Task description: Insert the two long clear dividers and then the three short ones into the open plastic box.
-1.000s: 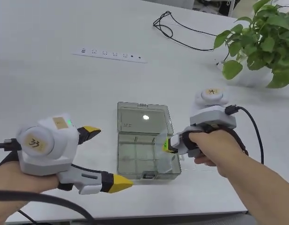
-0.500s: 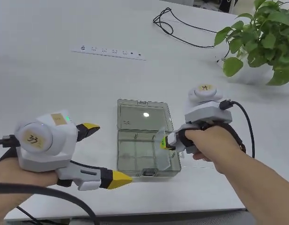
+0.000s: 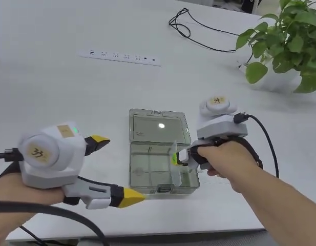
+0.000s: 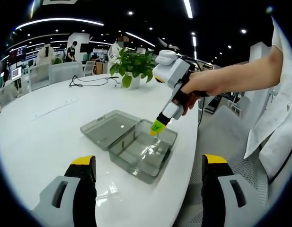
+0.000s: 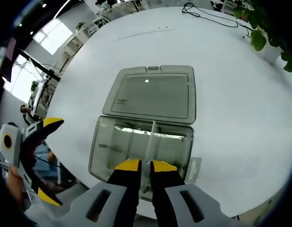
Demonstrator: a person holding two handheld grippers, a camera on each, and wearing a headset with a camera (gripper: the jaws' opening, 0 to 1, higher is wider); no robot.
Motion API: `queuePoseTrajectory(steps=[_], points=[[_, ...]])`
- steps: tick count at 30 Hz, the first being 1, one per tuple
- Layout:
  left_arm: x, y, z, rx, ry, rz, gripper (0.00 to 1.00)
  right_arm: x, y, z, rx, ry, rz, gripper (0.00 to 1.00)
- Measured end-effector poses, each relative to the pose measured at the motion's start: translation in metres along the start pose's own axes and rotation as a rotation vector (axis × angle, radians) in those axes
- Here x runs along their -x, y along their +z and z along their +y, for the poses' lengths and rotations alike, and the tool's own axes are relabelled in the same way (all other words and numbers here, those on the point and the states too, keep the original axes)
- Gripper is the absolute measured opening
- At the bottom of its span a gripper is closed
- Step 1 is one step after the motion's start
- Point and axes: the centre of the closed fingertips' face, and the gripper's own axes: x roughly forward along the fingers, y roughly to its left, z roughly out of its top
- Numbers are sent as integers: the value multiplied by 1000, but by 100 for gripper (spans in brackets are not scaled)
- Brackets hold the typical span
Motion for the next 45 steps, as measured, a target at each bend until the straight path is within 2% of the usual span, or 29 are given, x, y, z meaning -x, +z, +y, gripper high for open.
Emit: queuePoseTrajectory(steps=[18,29,40,45], points=[[1,0,2,-1,9,10,95,-12,-4,-4,13,30,-11,10],[5,-2,4,8,27,15,94,-9,-4,-1,34,68,-39,11],[9,-4,6,17,51,23,93,14,3,-4,86,122,-126,15],[11,-5,7,22,62,32,93,25,7,-4,116,146,-170,21]])
